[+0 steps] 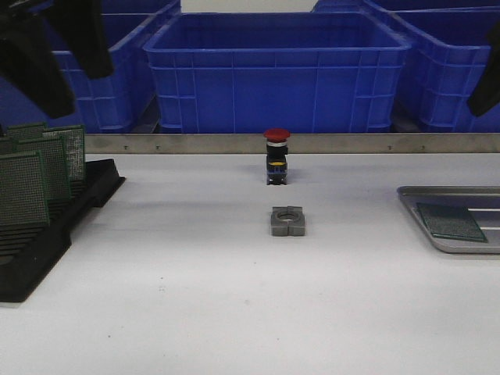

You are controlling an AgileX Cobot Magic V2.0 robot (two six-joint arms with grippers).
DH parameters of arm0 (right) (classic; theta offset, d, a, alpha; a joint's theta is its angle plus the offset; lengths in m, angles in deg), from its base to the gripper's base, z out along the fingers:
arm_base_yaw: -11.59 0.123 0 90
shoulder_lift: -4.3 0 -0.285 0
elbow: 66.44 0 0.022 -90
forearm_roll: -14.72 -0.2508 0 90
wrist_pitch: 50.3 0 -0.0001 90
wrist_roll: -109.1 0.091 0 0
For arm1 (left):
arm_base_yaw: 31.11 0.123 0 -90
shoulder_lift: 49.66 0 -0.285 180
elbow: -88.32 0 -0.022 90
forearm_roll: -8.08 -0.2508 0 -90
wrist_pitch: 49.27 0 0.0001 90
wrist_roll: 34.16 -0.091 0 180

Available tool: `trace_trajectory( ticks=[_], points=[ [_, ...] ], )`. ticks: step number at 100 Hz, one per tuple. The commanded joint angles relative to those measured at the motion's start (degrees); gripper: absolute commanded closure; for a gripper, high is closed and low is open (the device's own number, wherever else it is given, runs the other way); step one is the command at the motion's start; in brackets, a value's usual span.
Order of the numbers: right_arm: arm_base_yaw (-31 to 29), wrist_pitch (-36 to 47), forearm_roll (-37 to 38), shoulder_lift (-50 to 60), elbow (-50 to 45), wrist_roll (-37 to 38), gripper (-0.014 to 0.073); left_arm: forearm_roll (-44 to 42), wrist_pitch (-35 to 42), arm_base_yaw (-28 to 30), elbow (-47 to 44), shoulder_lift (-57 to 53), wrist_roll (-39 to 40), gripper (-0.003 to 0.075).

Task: Place circuit board on tray
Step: 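Grasp a second green board in the rack with the left gripper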

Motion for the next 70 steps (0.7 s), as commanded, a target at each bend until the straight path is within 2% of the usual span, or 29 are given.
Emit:
trace_trajectory(
  ticks=[1, 13, 41, 53, 70],
  points=[
    [-0.2, 1.5, -0.9, 3.6, 1.6, -0.5, 0.0022, -6.1, 0.5, 0.2, 1.7, -1.4, 3.6, 0.0195],
    [-0.2, 1.6, -0.9, 4.2, 1.6, -0.6, 0.0022, -9.7, 0.5, 0.8, 1.7, -0.5, 5.1, 0.023],
    [-0.2, 1.6, -1.0, 4.4, 1.6, -0.6, 0.0022, -7.1, 1.2, 8.0, 1.7, 3.1, 5.1, 0.0229],
    [-0.2, 1.6, -1.0, 4.4, 1.6, -0.6, 0.0022, -2.5, 2.7, 10.7, 1.7, 5.1, 4.5, 0.0229],
    [-0.2, 1.6, -1.0, 4.4, 1.6, -0.6, 0.0022, -1.2, 2.6, 11.5, 1.7, 8.8, 4.5, 0.0229]
  ],
)
